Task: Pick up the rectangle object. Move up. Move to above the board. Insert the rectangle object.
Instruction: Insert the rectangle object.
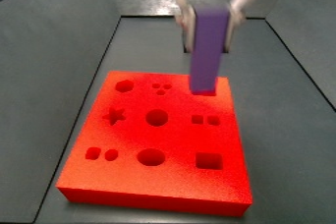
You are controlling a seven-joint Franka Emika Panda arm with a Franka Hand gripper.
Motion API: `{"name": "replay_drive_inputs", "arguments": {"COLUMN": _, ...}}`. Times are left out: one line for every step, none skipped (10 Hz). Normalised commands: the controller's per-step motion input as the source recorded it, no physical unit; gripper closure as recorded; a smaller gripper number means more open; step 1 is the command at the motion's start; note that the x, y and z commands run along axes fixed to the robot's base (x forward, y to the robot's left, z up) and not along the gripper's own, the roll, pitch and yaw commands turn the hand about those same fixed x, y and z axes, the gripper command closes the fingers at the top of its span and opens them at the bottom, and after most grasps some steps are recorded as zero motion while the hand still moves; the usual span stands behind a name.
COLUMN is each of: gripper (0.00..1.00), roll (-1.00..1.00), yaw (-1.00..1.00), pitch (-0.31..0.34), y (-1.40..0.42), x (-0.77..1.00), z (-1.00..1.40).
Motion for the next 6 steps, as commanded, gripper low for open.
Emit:
{"name": "replay_drive_inputs", "arguments": {"gripper": 1.0, "roll": 0.34, "yaw": -0.07, "pitch": -0.089, "y": -0.82, "x": 0.17, "z": -0.63}}
{"name": "replay_drive_inputs", "arguments": {"gripper": 1.0, "roll": 0.4, "yaw": -0.09, "pitch": -0.054, "y": -0.76, "x": 0.17, "z": -0.54}}
{"name": "replay_drive_inputs", "arguments": {"gripper": 1.0, "roll": 0.44, "yaw": -0.07, "pitch": -0.047, "y": -0.73, "x": 0.17, "z": -0.46}}
{"name": "replay_drive_inputs", "arguments": {"gripper": 1.0, "roll": 0.43, "yaw": -0.03, "pitch": -0.024, "y": -0.8, "x": 0.03, "z": -0.21}}
{"name": "replay_drive_inputs", "arguments": {"gripper": 1.0, "roll": 0.41, "yaw": 0.0, "pitch": 0.0, "y": -0.83, "x": 0.08, "z": 0.0}}
{"name": "replay_drive_inputs", "arguments": {"gripper": 1.0, "roll": 0.42, "yaw": 0.0, "pitch": 0.0, "y": -0.82, "x": 0.13, "z": 0.0}}
